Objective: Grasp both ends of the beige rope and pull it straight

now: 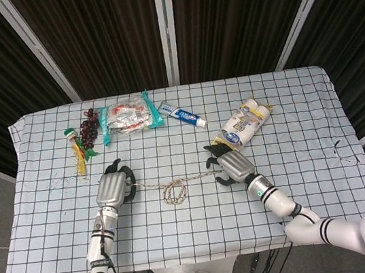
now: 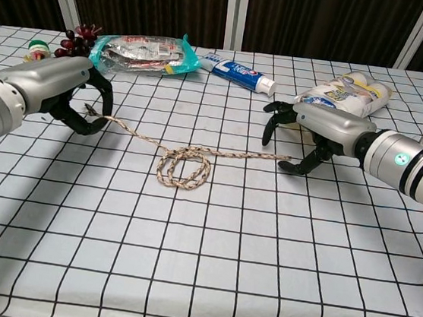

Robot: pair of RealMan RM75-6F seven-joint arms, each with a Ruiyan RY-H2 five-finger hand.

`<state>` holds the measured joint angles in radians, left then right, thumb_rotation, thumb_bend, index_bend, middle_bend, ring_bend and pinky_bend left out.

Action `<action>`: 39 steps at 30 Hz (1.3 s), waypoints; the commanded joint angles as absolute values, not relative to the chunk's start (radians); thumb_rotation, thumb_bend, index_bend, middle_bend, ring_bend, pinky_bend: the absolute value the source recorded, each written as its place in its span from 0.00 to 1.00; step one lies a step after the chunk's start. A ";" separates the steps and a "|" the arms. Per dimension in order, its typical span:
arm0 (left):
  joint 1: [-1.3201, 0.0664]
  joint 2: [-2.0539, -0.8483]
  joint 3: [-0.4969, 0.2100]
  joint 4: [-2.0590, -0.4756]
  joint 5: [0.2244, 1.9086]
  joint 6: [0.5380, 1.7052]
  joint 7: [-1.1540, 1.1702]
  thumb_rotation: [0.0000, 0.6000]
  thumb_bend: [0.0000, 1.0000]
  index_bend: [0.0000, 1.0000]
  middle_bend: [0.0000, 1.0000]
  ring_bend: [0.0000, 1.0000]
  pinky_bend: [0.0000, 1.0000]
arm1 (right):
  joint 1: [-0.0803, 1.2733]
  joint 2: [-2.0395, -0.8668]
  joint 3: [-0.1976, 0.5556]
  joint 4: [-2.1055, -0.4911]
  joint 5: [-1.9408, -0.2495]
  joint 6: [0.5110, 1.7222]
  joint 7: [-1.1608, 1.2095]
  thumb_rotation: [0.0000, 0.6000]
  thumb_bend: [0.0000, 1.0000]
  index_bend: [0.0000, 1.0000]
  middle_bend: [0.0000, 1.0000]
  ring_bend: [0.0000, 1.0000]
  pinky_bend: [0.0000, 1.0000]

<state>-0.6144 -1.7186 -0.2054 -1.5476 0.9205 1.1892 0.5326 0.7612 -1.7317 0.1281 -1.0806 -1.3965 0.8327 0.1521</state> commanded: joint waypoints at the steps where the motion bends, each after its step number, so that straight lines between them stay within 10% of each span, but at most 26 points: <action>1: -0.613 -1.719 -0.204 -1.547 0.921 1.190 0.533 1.00 0.43 0.62 0.33 0.08 0.17 | 0.761 -1.740 0.129 -1.073 -1.394 0.837 0.147 1.00 0.31 0.39 0.05 0.00 0.00; 39: -0.611 -1.715 -0.206 -1.545 0.921 1.185 0.525 1.00 0.43 0.63 0.33 0.08 0.17 | 0.759 -1.779 0.135 -1.020 -1.361 0.830 0.132 1.00 0.31 0.52 0.10 0.00 0.00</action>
